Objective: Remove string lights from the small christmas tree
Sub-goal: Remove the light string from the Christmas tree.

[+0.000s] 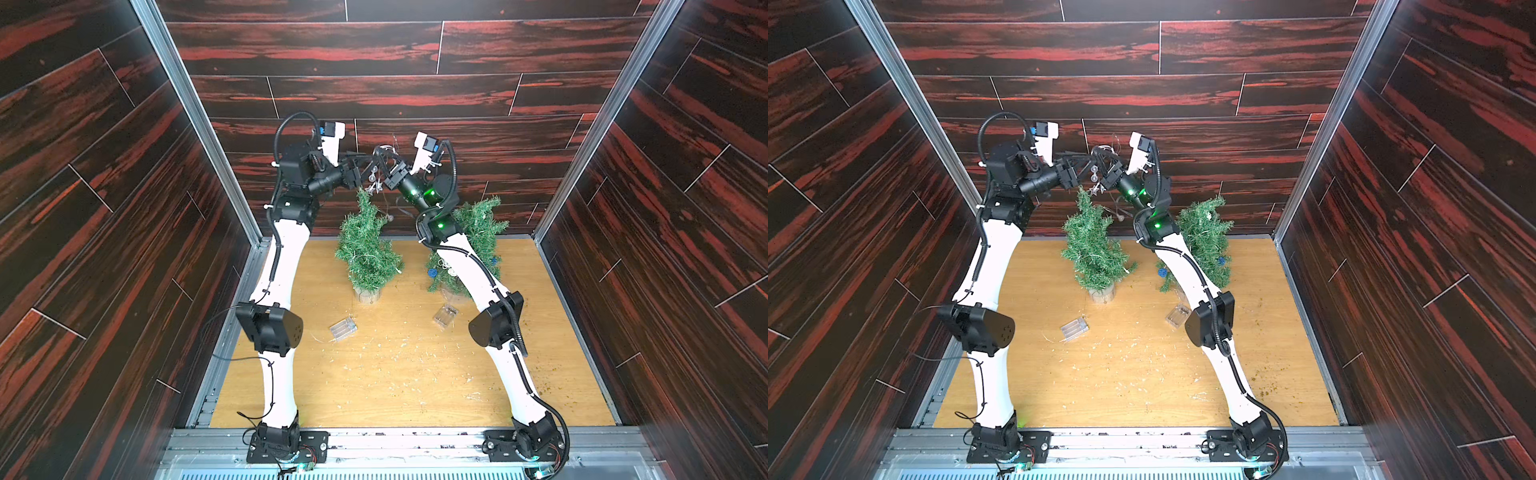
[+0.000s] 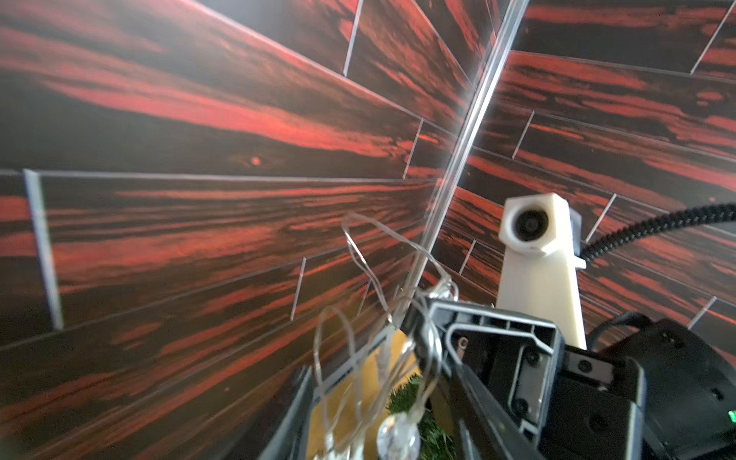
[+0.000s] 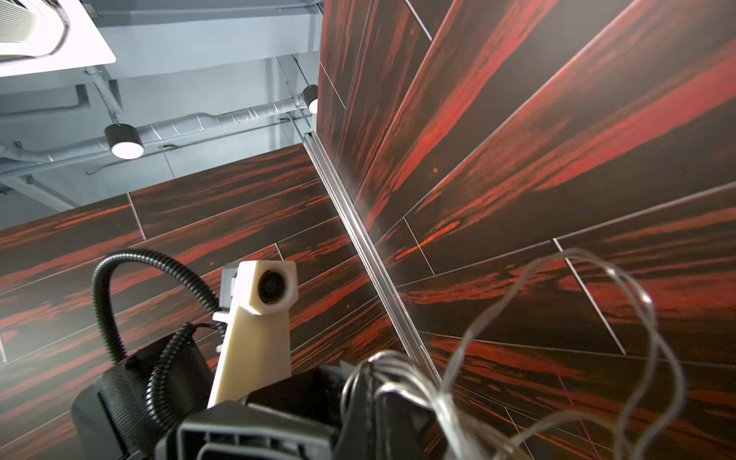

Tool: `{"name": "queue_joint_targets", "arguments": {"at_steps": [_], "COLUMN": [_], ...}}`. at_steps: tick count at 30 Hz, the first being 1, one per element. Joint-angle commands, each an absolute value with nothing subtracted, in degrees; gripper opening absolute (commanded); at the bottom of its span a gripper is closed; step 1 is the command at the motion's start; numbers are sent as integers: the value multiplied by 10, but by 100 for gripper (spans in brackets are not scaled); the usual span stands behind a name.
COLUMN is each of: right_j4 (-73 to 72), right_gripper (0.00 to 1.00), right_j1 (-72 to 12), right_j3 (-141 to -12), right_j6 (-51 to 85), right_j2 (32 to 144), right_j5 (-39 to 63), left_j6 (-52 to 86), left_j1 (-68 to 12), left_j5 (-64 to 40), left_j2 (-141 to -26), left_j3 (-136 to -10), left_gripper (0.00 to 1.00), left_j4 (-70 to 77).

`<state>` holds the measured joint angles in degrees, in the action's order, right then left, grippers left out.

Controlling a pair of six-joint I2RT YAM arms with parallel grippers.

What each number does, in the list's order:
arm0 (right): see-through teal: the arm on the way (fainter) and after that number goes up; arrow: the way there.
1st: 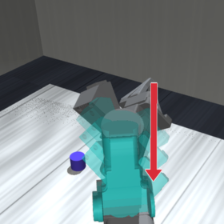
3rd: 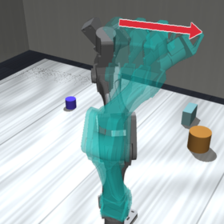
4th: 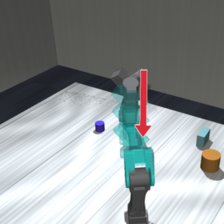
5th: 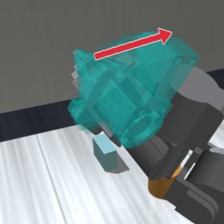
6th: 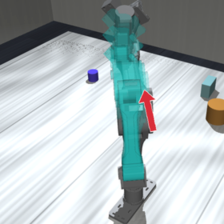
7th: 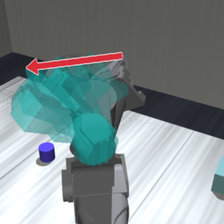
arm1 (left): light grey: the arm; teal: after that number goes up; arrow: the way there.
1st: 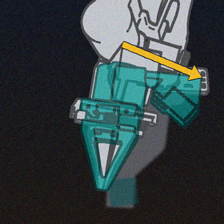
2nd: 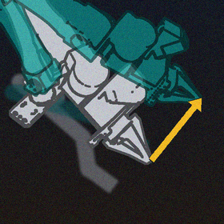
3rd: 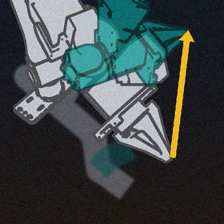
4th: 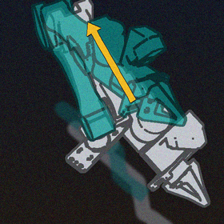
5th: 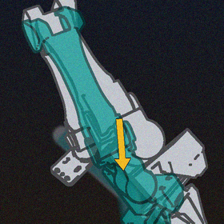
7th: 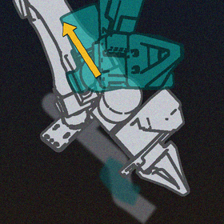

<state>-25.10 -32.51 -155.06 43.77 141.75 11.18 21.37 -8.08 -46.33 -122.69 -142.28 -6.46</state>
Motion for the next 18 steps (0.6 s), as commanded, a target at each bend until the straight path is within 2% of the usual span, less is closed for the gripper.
{"name": "queue_joint_targets", "arguments": {"at_steps": [1, 10, 18], "right_j4": [-258, -261, -255], "right_gripper": [0, 0, 0], "right_j1": [-329, -330, -335], "right_j3": [-1552, -1552, -1551], "right_j6": [433, 434, 430], "right_j2": [1385, 1384, 1378], "right_j5": [119, 122, 135], "left_j6": [197, 195, 208], "left_j1": [-79, -86, -87], "left_j5": [-477, -479, -472], "left_j2": [-1236, -1258, -1274], "left_j3": [-1441, -1462, -1487], "left_gripper": [57, 54, 39], "left_j4": [-89, -89, -80]}}
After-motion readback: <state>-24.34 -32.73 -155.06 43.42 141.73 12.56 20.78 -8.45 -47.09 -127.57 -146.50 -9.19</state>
